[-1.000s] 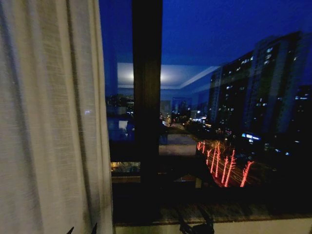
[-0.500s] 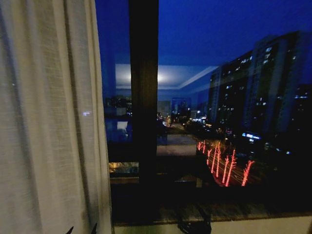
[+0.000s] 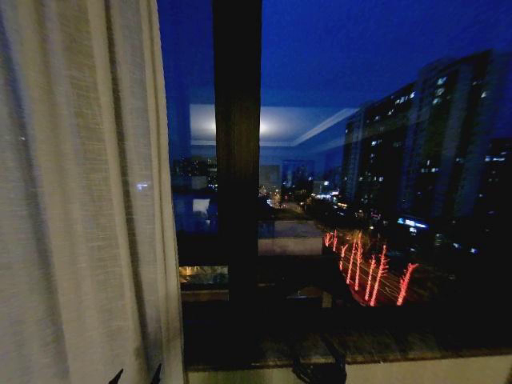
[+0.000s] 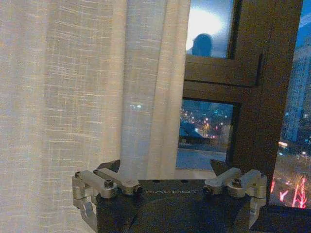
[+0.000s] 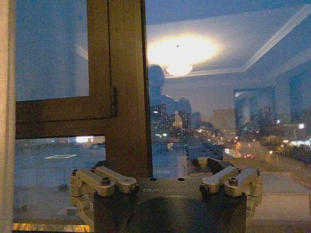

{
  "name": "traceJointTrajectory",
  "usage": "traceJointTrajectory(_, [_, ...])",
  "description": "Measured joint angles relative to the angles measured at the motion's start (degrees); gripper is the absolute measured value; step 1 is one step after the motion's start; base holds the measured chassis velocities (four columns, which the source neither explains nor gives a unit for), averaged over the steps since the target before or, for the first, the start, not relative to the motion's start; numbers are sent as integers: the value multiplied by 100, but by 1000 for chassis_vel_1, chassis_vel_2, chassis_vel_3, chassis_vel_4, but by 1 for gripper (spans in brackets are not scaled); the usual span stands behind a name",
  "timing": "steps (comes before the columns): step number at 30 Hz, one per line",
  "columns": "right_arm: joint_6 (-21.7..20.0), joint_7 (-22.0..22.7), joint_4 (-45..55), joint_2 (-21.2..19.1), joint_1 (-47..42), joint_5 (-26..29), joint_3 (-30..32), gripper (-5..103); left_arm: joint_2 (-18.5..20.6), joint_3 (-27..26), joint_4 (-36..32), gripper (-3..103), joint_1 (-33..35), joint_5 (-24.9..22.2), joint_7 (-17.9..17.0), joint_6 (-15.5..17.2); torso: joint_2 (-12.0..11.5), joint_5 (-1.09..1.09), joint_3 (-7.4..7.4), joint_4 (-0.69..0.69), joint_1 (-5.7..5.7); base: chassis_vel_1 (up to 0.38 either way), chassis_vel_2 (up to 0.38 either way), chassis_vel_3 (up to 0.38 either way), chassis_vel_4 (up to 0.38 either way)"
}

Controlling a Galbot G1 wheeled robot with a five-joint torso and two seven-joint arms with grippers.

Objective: Open the curtains by pulling them apart, changing their state from closed to fully open.

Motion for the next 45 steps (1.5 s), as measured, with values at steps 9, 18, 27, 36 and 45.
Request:
traceJointTrajectory(9, [13,-22,9,0,-37,-96,-16,100,3,2,11,100,6,0,0,5,0,0,0,0,0,135,132,-140,-141])
traceJointTrajectory(18, [32,23,-21,2,-6,-73,-58,100,-5,-24,43,100,16,2,-9,-48,0,-3,0,0,1,125,119,-142,-131])
traceJointTrajectory(27, [25,102,-48,-1,153,139,2,100,177,26,101,100,-194,-33,-151,-61,-1,2,0,0,0,0,0,0,0])
traceJointTrajectory(36, [-130,180,-131,1,427,297,37,100,887,-20,271,100,-670,-519,-479,177,-1,-1,0,1,1,0,0,0,0])
traceJointTrajectory(45, [-71,177,-275,2,351,229,116,100,2200,234,1090,100,-1752,-1547,-832,378,-1,-2,0,0,1,0,0,0,0])
